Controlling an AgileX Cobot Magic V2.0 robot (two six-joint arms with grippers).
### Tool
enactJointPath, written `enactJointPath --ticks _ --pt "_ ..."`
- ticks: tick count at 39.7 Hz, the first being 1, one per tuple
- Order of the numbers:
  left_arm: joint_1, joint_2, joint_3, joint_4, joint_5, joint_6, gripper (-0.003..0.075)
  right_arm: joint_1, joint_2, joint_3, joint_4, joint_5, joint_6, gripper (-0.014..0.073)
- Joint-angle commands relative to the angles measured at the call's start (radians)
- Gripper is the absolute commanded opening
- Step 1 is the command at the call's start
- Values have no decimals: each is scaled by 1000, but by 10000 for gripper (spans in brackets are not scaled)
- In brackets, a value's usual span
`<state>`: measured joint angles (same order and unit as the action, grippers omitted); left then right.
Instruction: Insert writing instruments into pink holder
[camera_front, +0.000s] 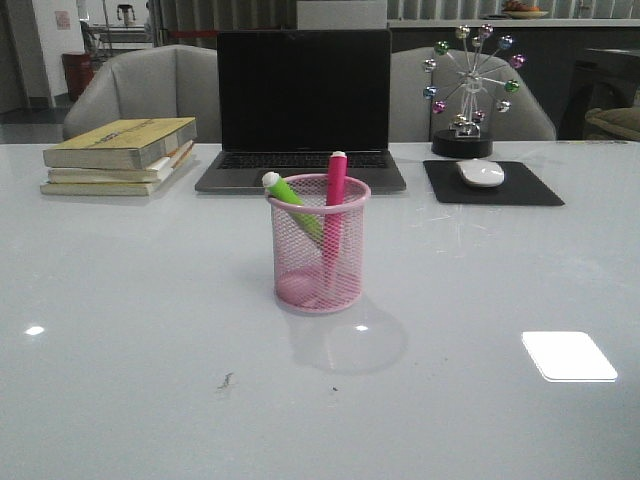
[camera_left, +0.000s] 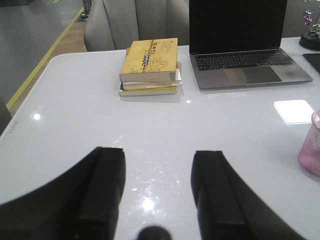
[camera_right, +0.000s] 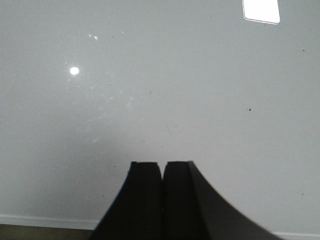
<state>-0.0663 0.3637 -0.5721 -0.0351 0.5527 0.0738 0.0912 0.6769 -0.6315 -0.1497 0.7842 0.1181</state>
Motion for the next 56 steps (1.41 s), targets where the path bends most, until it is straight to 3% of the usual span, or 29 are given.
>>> enactJointPath --ticks 1,33,48,56 --pt "2 8 -27 -8 -77 -7 375 -7 -5 -28 -24 -63 -4 50" --pt "2 8 -27 -8 -77 -7 375 -7 -8 -28 -11 -77 -4 50" --pt "2 8 -27 -8 -77 -7 374 -7 -274 91 132 -505 -46 50" --pt "2 8 -27 -8 -77 -7 374 -7 -488 236 174 -624 -62 50"
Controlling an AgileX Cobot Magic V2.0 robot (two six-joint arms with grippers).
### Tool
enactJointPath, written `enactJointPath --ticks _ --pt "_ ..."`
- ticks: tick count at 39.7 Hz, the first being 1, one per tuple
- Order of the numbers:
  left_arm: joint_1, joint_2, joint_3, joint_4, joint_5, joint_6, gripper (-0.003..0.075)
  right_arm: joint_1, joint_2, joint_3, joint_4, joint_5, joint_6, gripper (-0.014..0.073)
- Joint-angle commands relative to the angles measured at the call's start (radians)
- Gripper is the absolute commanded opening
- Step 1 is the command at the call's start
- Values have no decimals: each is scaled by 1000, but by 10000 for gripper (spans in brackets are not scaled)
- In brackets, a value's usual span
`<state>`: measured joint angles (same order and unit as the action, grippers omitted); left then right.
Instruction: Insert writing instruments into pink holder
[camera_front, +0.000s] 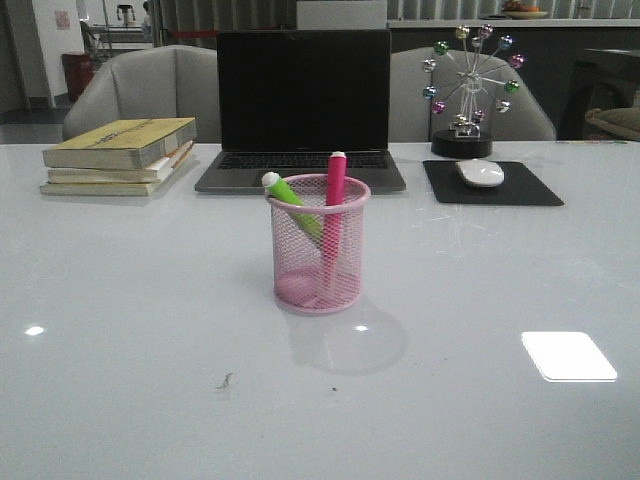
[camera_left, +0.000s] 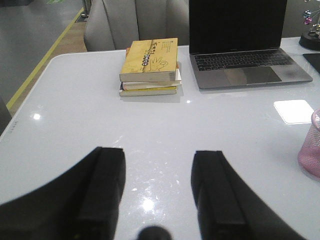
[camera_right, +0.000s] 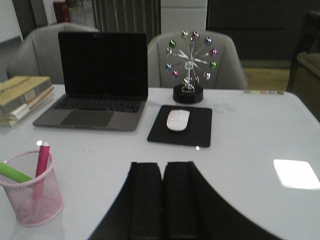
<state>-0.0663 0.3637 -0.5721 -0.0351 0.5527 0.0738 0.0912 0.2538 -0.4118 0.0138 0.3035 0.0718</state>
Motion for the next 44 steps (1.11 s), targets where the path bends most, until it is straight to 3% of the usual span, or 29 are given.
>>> enactJointPath --ticks 1,10,17,18,26,44 --pt "2 8 -27 -8 -77 -7 374 -7 -84 34 10 -153 -16 50" --pt "2 8 -27 -8 -77 -7 374 -7 -278 175 11 -196 -16 50" --pt "2 8 -27 -8 -71 -7 374 -35 -277 273 36 -237 -16 50" --pt "2 8 -27 -8 -71 -7 374 -84 -277 443 50 -224 -16 50" --pt "2 8 -27 -8 -69 -7 374 -84 -277 443 50 -156 -16 50" --pt "2 8 -27 -8 -69 -7 374 -84 -277 443 50 -153 -16 50"
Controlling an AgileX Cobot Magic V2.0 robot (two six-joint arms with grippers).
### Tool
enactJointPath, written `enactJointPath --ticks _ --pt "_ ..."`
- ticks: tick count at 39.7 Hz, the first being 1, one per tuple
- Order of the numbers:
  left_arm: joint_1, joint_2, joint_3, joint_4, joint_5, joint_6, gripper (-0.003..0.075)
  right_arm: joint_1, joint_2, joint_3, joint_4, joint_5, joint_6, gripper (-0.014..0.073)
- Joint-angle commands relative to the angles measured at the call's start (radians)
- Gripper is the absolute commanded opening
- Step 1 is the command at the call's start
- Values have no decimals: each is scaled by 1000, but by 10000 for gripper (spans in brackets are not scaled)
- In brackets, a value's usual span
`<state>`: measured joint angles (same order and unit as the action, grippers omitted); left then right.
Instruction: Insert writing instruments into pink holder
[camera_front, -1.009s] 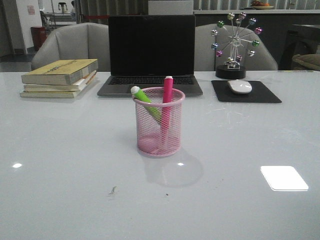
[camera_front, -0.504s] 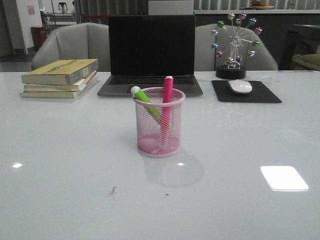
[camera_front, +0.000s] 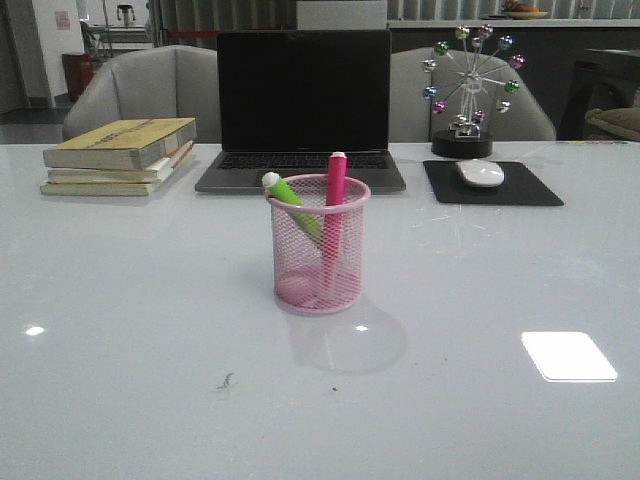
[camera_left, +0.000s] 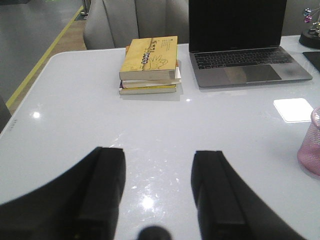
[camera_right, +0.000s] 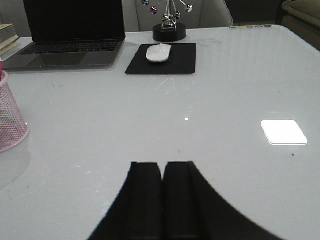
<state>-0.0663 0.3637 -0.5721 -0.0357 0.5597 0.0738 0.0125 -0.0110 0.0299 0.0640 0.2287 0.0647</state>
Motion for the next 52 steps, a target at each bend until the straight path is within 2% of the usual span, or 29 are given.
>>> enactJointPath --ticks 1,17,20,30,38,46,52 --pt "2 8 -27 -8 -76 -7 374 -6 -12 2 0 -78 -9 50" --pt "2 -15 -27 18 -90 -7 360 -6 -12 2 0 -78 -9 50" --pt "2 -49 -20 18 -126 -7 304 -6 -12 2 0 -78 -9 50" --pt "2 -227 77 18 -367 -7 87 -6 -12 2 0 -78 -9 50" --pt "2 -327 202 -11 -489 -7 92 -6 -12 2 0 -78 -9 50" --pt "2 -351 320 -24 -536 -7 92 -6 -12 2 0 -78 -9 50" --pt "2 -353 416 -24 -637 -7 92 -6 -12 2 0 -78 -9 50"
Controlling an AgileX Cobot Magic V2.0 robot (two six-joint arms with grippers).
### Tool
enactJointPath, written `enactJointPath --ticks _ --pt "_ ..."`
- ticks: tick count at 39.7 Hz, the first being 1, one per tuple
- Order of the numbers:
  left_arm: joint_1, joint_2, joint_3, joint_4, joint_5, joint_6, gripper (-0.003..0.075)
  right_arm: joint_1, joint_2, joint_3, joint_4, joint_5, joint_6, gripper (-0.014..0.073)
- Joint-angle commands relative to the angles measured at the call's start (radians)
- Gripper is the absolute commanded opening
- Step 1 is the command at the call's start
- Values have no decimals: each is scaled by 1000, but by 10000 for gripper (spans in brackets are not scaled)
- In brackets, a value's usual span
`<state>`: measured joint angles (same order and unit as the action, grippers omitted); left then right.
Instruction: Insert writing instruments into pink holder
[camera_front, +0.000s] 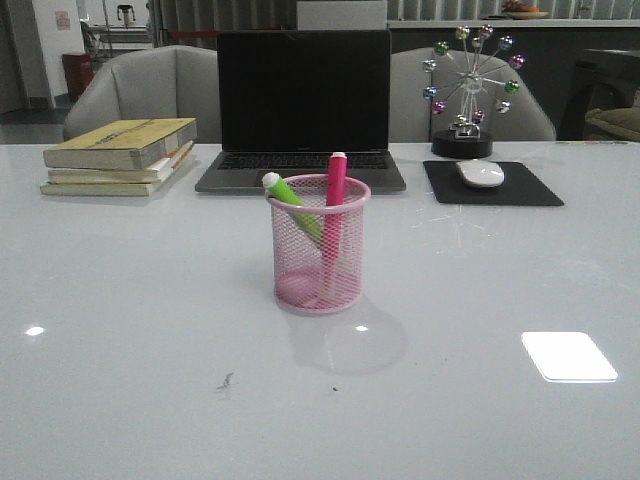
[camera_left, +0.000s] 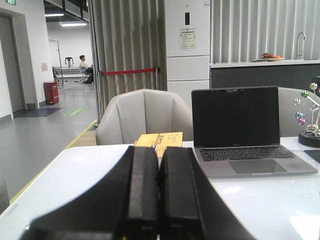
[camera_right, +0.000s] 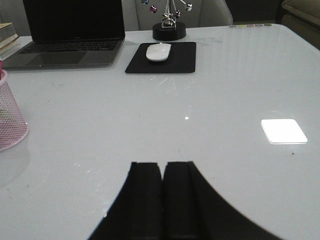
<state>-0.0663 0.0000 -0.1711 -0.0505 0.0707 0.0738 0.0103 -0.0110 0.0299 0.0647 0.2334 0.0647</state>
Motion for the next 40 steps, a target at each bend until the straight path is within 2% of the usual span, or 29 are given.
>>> enactJointPath --ticks 1,11,13,40 --pt "2 11 40 -9 -171 -7 92 -4 -12 2 -1 -82 -9 50" --pt "2 -29 183 -7 -285 -7 92 -4 -12 2 -1 -82 -9 50" --pt "2 -29 178 -3 -233 -7 92 -4 -12 2 -1 -82 -9 50" --pt "0 -29 180 -5 -65 -7 92 -4 -11 2 -1 -82 -9 50"
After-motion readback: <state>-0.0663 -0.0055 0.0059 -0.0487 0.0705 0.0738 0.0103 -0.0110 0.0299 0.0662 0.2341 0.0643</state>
